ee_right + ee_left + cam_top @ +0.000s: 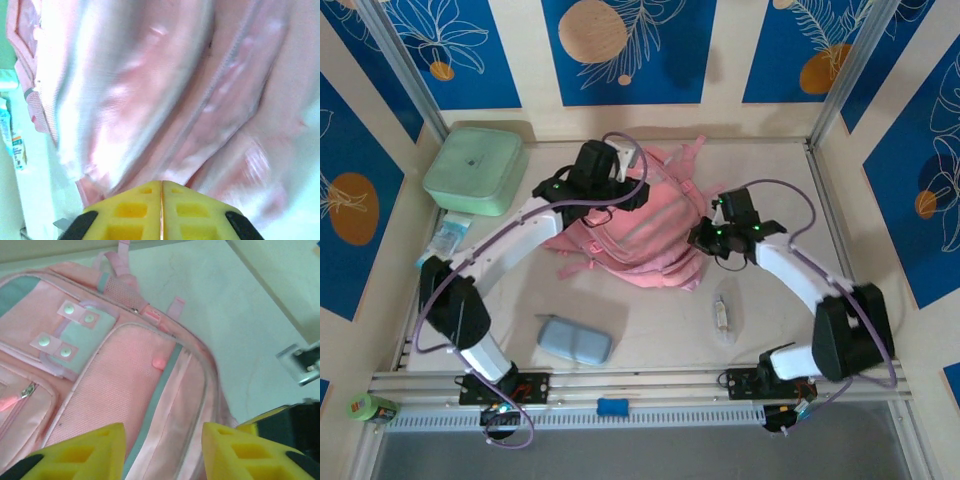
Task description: Pack books, pencil case, and school supplies into a backpack
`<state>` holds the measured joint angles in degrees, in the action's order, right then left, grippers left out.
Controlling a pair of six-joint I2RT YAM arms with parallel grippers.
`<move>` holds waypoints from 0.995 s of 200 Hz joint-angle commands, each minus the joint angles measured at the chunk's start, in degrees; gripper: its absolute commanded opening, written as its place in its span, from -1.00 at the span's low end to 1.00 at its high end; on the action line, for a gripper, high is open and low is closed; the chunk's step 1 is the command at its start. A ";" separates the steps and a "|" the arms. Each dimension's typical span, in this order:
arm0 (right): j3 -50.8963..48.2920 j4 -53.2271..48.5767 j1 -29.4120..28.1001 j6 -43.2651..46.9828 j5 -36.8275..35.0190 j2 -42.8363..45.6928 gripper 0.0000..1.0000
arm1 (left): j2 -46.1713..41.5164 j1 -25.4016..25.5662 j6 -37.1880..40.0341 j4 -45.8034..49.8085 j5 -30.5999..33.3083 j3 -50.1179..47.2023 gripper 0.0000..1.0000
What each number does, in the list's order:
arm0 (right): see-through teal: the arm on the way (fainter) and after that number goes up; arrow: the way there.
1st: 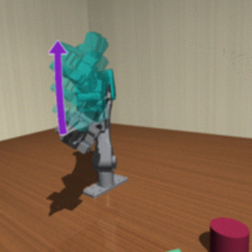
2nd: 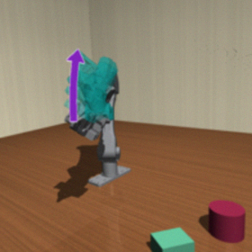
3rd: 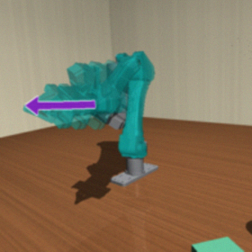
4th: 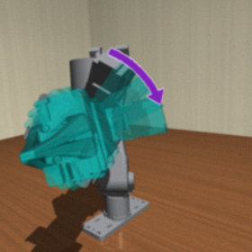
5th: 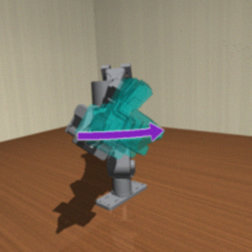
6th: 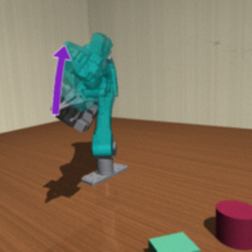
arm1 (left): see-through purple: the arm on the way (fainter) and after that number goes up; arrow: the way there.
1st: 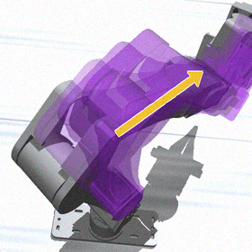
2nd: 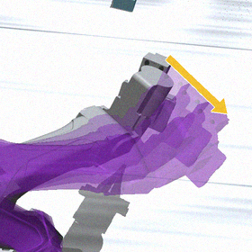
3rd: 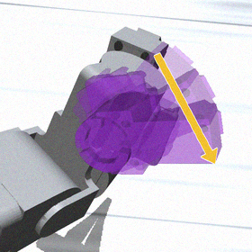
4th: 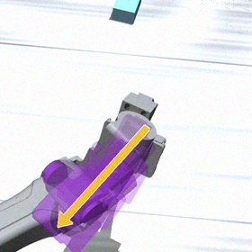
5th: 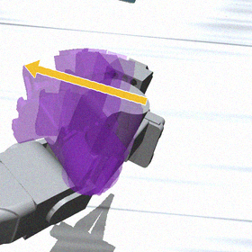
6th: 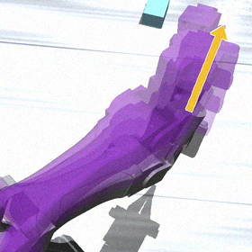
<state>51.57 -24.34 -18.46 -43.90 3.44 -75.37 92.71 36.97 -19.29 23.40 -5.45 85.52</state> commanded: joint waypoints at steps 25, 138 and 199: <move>-0.10 -17.63 -1.62 2.84 -4.79 10.39 -0.64 | -16.27 -3.31 -14.34 -6.81 1.62 -20.33 0.09; -1.93 -0.38 -19.24 -3.36 -0.52 -2.41 -0.50 | -6.82 -17.77 -38.64 -27.19 0.44 -42.47 0.12; -1.62 2.46 -18.27 -4.36 0.56 -6.39 -0.47 | 4.82 -17.56 -45.07 -37.68 -2.50 -40.17 -0.05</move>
<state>50.33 -23.79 -37.39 -47.00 2.55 -80.12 93.93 19.62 -60.66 -8.19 -6.31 43.24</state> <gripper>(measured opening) 0.263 0.514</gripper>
